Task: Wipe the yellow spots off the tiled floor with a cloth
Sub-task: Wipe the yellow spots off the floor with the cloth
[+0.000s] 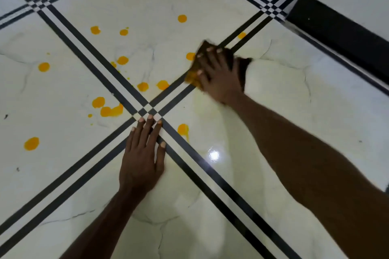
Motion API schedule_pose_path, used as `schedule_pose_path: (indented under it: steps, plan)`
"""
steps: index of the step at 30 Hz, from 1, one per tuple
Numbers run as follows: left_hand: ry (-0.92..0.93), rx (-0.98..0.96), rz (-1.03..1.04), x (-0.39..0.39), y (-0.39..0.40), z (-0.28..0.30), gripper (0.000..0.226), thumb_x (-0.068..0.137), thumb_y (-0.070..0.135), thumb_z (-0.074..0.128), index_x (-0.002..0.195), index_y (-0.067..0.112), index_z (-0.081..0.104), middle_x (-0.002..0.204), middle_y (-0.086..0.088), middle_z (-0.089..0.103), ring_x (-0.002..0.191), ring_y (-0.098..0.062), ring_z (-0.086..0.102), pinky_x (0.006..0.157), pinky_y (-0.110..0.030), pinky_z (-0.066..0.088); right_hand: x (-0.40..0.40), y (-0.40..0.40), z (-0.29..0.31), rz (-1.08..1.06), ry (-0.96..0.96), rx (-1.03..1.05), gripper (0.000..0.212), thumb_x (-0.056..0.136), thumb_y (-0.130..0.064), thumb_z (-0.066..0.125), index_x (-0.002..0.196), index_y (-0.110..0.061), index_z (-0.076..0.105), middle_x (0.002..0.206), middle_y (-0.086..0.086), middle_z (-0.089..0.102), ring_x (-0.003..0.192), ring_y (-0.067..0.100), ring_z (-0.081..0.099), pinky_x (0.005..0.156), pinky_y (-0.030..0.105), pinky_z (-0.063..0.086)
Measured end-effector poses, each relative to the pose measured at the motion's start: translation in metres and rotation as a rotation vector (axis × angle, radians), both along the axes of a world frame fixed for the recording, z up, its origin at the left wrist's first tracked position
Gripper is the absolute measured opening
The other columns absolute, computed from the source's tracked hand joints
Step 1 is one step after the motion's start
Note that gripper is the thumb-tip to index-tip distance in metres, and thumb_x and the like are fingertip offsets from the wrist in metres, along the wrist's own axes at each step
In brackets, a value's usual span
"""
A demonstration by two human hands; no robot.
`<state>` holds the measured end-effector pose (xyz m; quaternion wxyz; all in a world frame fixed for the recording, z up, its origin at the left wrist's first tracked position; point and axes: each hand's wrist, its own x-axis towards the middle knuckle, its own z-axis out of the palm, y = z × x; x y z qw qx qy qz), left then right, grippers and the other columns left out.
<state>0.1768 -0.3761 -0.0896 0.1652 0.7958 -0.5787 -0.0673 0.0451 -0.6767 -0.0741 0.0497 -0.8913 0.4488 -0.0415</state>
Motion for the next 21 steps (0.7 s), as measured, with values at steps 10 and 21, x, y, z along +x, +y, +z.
schedule_pose_path:
  steps: [10, 21]
  plan:
    - [0.029, 0.014, 0.011, -0.002, -0.001, 0.004, 0.059, 0.107, 0.033, 0.038, 0.163, 0.016, 0.027, 0.173, -0.004, 0.019, 0.162, -0.019, 0.010, 0.131, -0.048, 0.017, -0.122, 0.020, 0.003, 0.137, 0.038, -0.023, 0.061, 0.107, -0.054, 0.028, 0.165, -0.039, 0.017, 0.176, -0.001, 0.015, 0.163, 0.026, 0.010, 0.126, 0.065, 0.014]
    - [0.079, 0.042, 0.003, 0.002, 0.001, 0.002, 0.059, 0.110, 0.034, 0.025, 0.164, 0.011, 0.021, 0.174, -0.006, 0.016, 0.163, -0.017, 0.005, 0.132, -0.047, 0.014, -0.069, 0.166, 0.002, 0.534, 0.044, 0.058, 0.062, 0.108, -0.055, 0.030, 0.166, -0.035, 0.020, 0.177, -0.002, 0.009, 0.164, 0.022, 0.003, 0.130, 0.058, 0.005]
